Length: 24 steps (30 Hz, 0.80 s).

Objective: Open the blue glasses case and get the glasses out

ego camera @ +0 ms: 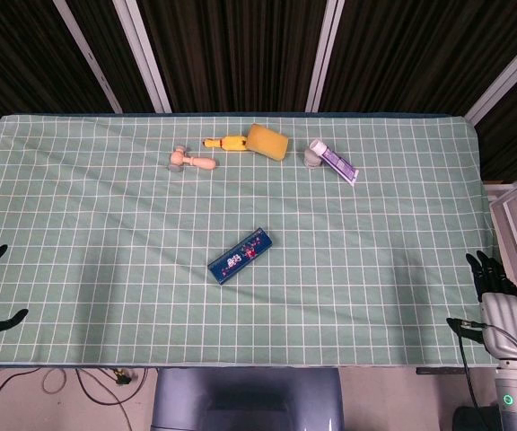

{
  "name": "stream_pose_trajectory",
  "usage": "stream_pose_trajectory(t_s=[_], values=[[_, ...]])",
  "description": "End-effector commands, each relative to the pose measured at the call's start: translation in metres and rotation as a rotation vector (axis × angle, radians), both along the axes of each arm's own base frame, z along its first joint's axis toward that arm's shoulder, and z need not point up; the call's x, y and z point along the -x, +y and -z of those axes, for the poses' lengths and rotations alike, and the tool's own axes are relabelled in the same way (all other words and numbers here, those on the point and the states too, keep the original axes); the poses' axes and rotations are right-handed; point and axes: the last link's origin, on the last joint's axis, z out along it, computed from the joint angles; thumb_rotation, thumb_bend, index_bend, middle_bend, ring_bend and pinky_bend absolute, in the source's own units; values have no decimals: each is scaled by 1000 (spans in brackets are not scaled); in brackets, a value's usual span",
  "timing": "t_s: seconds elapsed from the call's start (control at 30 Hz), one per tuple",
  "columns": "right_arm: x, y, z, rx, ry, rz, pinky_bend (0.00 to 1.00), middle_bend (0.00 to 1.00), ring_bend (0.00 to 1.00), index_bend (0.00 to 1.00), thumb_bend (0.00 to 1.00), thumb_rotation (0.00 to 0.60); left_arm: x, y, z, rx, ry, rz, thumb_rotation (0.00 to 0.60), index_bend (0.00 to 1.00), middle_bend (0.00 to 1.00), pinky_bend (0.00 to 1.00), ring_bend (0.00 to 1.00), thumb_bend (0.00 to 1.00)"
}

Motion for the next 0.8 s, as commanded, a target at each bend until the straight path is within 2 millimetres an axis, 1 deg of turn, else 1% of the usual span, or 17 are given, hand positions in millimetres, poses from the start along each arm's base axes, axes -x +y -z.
stream_pose_trajectory(t_s=[0.03,0.27,0.53,0.73,0.8], values=[[0,0,0,0,1,0,240,0,0,0,49,600,0,0,0,1,0,0,600,0,0,0,0,0],[-3,-1,0,3,-2,-4,240,0,0,0,50,600,0,-1,-1,-2,2,3,600,0,0,0,0,0],[-19,-7,0,12,-18,-48,240,0,0,0,52,600,2,0,-2,-10,0,-3,600,0,0,0,0,0],[-32,-17,0,18,-24,-73,240,0,0,0,77,600,3,3,-1,-10,-3,-6,600,0,0,0,0,0],[-39,-25,0,11,-9,-95,240,0,0,0,92,600,2,3,-1,-11,-3,-2,600,0,0,0,0,0]])
